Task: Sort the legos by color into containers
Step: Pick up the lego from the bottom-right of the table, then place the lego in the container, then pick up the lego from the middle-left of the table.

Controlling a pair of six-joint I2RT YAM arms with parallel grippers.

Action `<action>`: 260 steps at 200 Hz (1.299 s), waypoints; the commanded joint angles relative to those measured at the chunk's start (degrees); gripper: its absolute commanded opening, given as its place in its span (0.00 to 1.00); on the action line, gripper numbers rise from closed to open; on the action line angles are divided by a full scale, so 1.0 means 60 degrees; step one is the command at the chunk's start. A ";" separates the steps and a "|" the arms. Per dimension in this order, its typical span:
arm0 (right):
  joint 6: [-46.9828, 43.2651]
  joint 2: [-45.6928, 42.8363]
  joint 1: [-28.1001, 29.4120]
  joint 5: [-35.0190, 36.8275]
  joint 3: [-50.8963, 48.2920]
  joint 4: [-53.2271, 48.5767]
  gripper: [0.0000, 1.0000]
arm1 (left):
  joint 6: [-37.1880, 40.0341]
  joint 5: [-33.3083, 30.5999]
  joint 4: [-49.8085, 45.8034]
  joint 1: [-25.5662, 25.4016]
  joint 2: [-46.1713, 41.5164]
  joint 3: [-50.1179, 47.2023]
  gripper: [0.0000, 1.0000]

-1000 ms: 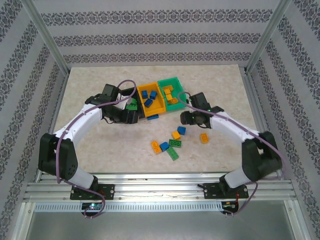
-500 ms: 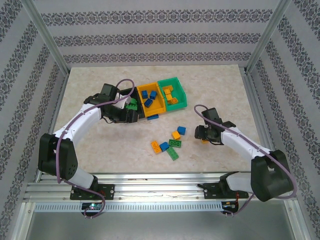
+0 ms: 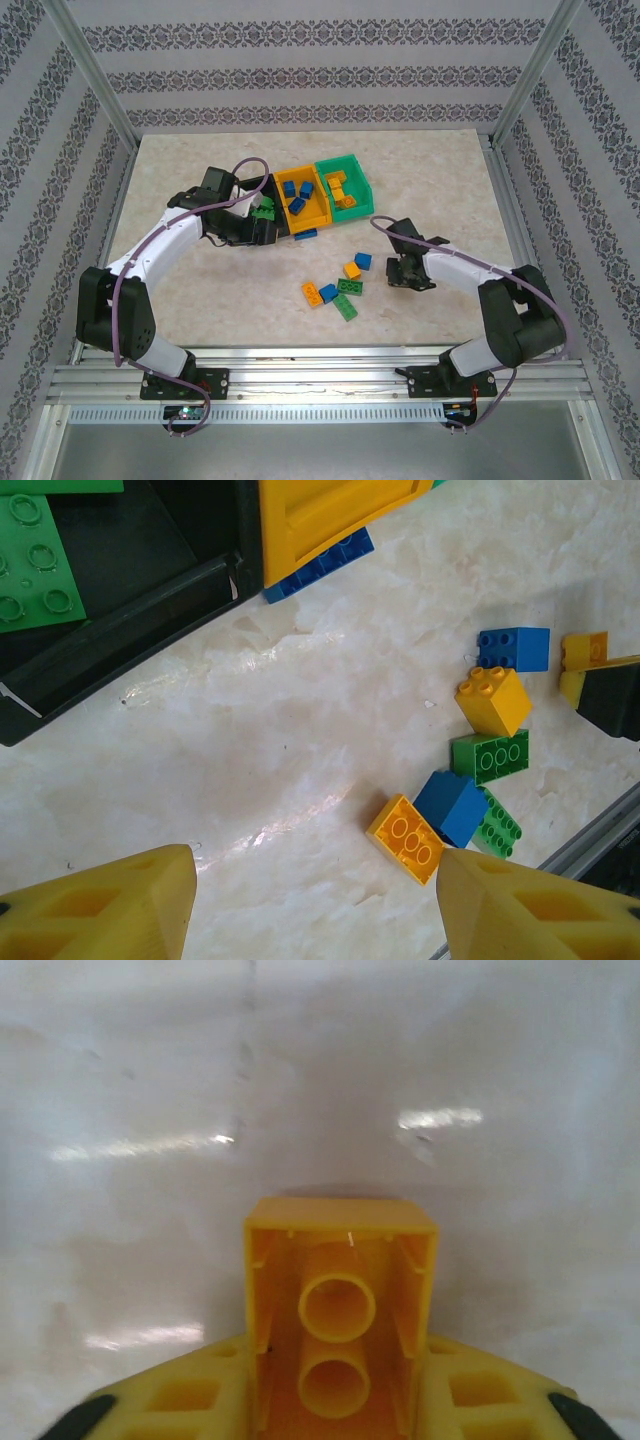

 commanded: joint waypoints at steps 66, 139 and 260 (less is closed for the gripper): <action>-0.1107 0.1691 0.0846 -0.0083 0.3813 0.0926 0.24 | 0.0437 -0.0387 -0.0145 0.0115 -0.0039 0.0191 0.65; -0.1729 0.4245 0.0033 -0.1108 0.7941 0.0601 0.56 | 0.0254 -0.0768 -0.0112 0.0108 -0.0450 0.0068 0.65; -0.3111 0.0988 0.1683 -0.0826 0.2783 0.2470 0.58 | 0.0626 -0.0710 -0.0234 0.0105 0.0626 0.0274 0.64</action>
